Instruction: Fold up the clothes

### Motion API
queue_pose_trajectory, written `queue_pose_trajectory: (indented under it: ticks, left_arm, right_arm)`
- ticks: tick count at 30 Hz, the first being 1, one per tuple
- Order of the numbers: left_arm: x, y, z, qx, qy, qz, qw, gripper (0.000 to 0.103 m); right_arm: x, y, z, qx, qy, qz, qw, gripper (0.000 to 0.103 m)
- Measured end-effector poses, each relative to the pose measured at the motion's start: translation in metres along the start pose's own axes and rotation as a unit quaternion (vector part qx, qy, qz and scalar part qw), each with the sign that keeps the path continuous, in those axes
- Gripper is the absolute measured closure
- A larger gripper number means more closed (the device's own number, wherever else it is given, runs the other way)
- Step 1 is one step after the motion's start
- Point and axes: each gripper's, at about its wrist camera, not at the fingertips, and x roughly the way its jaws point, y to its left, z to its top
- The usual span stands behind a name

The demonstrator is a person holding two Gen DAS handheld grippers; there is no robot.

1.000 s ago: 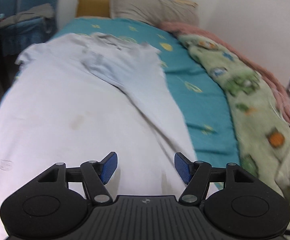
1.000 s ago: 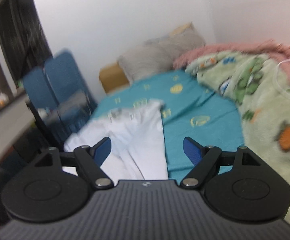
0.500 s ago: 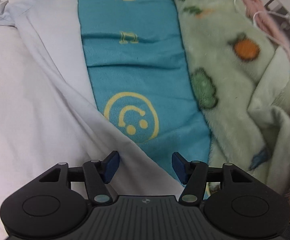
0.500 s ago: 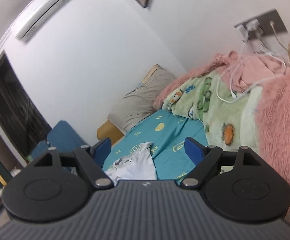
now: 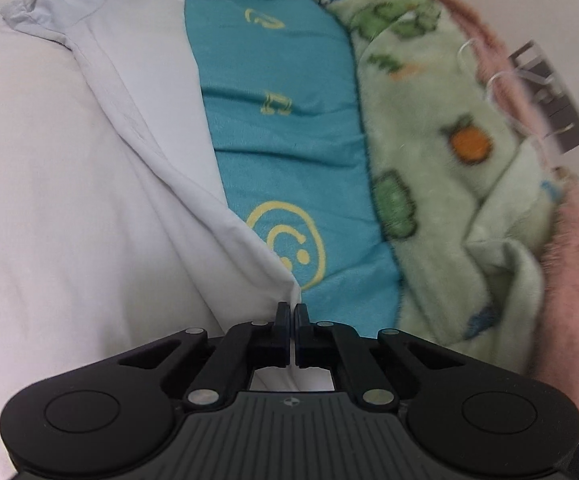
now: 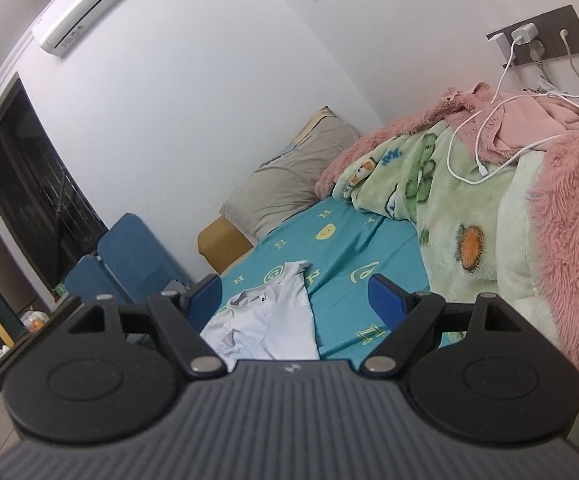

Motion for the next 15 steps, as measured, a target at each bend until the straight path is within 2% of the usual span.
queue_pose_trajectory:
  ticks: [2, 5, 8, 12, 15]
  left_arm:
    - [-0.028, 0.016, -0.004, -0.004, -0.012, -0.027, 0.9996, 0.101]
    - [-0.066, 0.052, -0.012, -0.026, -0.025, -0.043, 0.9984, 0.101]
    - [-0.086, 0.095, -0.023, -0.051, -0.024, -0.025, 0.9981, 0.101]
    - [-0.086, 0.144, -0.038, -0.100, -0.031, 0.007, 0.9945, 0.101]
    - [-0.084, 0.160, -0.044, -0.124, -0.023, -0.002, 0.9920, 0.090]
  right_arm:
    - [0.002, 0.002, -0.001, -0.003, 0.003, -0.003, 1.000, 0.020]
    - [0.006, 0.007, -0.005, -0.018, 0.012, -0.011, 1.000, 0.020]
    - [0.015, 0.016, -0.011, -0.047, 0.030, -0.022, 0.998, 0.020]
    - [0.030, 0.031, -0.024, -0.095, 0.065, -0.034, 0.993, 0.020]
    - [0.036, 0.042, -0.032, -0.128, 0.080, -0.038, 0.988, 0.021]
